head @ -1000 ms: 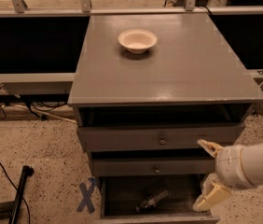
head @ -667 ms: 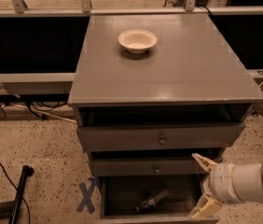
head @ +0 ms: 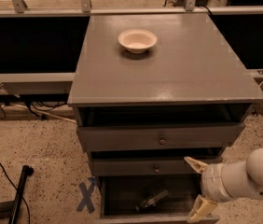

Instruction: Pick water bottle from bottom drawer and place on counter

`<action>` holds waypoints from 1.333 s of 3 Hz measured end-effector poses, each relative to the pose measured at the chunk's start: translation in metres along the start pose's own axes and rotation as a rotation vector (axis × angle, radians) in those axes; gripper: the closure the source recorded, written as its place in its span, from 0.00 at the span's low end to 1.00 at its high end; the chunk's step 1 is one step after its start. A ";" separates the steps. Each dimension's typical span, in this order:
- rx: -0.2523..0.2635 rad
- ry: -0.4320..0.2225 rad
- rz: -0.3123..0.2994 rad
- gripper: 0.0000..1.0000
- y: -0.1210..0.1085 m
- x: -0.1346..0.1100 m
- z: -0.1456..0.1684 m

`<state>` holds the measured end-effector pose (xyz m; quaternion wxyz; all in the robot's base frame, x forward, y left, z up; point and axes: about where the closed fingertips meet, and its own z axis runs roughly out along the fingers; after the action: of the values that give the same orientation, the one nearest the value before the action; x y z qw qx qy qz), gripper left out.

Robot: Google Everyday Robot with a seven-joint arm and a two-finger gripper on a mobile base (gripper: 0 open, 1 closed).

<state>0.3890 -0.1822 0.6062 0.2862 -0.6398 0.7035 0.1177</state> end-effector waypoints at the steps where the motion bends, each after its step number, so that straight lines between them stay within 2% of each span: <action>1: -0.081 0.047 -0.083 0.00 0.006 0.007 0.018; 2: -0.138 0.124 -0.304 0.00 0.017 0.035 0.054; 3: -0.112 0.162 -0.367 0.00 0.008 0.044 0.054; 4: -0.140 0.158 -0.398 0.00 0.007 0.042 0.065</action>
Offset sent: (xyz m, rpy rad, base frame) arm 0.0106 -0.0193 -0.1295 -0.4179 -0.1980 0.5299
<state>0.3976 -0.1816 0.5282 0.2027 -0.7916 0.5737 0.0568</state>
